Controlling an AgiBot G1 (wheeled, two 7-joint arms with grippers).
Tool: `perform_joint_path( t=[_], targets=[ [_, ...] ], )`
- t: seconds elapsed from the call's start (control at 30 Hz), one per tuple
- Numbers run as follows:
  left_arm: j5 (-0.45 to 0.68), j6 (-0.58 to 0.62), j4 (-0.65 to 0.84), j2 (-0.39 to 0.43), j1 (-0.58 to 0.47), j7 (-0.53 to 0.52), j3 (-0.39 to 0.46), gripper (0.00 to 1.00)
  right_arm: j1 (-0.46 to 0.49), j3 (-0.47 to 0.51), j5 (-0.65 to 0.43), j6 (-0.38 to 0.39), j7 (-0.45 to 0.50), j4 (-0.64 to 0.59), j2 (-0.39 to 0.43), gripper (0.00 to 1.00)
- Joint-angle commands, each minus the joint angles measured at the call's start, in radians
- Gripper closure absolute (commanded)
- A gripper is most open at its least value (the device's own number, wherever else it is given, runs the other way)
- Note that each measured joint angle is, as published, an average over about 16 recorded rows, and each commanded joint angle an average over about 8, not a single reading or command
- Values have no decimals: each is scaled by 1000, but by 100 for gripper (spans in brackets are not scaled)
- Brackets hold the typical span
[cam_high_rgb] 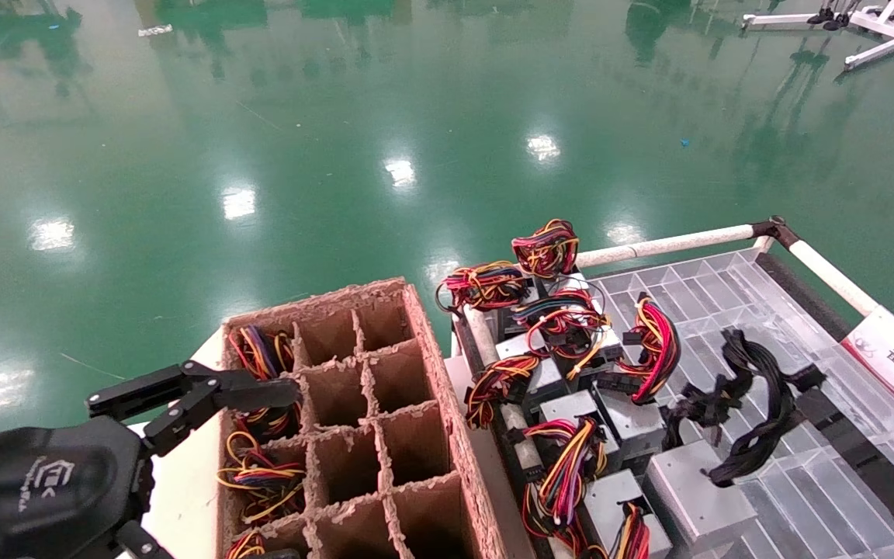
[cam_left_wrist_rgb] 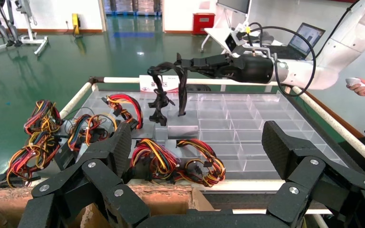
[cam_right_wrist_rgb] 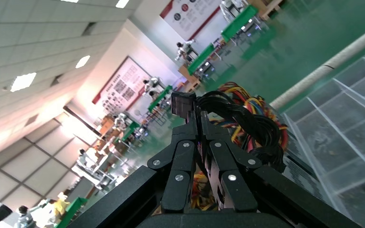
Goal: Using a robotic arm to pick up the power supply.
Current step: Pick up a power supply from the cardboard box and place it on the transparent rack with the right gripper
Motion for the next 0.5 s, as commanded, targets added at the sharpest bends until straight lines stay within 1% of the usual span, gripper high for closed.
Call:
perform_joint_path(
  t=[0.03, 0.5],
  targets=[
    [0, 0, 0, 0, 0, 0, 0, 0, 5, 3, 1, -2, -4, 0, -14, 100],
    [0, 0, 0, 0, 0, 0, 0, 0, 49, -2, -42, 44, 5, 20, -53, 100]
  ],
)
